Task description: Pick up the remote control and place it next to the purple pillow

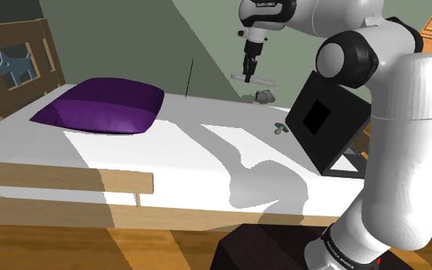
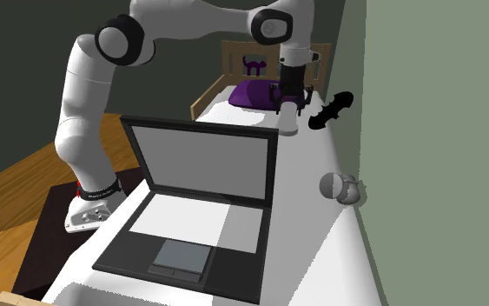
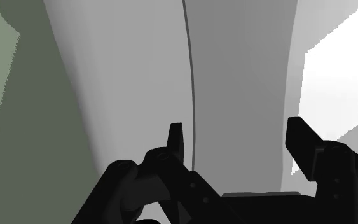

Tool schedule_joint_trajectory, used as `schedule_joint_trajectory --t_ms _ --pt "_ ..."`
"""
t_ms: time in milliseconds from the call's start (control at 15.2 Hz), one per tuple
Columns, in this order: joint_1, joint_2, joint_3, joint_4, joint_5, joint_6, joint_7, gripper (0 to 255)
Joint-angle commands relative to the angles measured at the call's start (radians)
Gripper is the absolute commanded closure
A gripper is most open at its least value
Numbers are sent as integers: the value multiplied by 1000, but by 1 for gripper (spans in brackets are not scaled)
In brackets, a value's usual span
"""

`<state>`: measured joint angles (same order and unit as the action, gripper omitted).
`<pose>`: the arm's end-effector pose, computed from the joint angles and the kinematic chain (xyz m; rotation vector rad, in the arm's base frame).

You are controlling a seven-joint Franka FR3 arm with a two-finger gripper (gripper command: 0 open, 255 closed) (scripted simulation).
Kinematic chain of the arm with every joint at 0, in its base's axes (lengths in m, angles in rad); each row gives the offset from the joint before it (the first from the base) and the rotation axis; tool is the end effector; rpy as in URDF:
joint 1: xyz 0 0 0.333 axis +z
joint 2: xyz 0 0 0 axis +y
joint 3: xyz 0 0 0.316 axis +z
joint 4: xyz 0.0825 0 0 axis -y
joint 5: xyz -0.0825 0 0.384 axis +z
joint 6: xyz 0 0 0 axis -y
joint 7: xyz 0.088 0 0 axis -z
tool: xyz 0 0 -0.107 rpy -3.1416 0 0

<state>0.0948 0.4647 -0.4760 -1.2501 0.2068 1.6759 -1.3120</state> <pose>0.6644 -0.1697 0.5198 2.7840 1.4401 0.0080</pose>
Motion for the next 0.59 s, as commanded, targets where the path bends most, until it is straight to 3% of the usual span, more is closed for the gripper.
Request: schedule_joint_trajectory --t_ms 0,528 --pt "28 6 10 12 -2 -4 41 255" --pt "113 98 55 165 10 -61 196 255"
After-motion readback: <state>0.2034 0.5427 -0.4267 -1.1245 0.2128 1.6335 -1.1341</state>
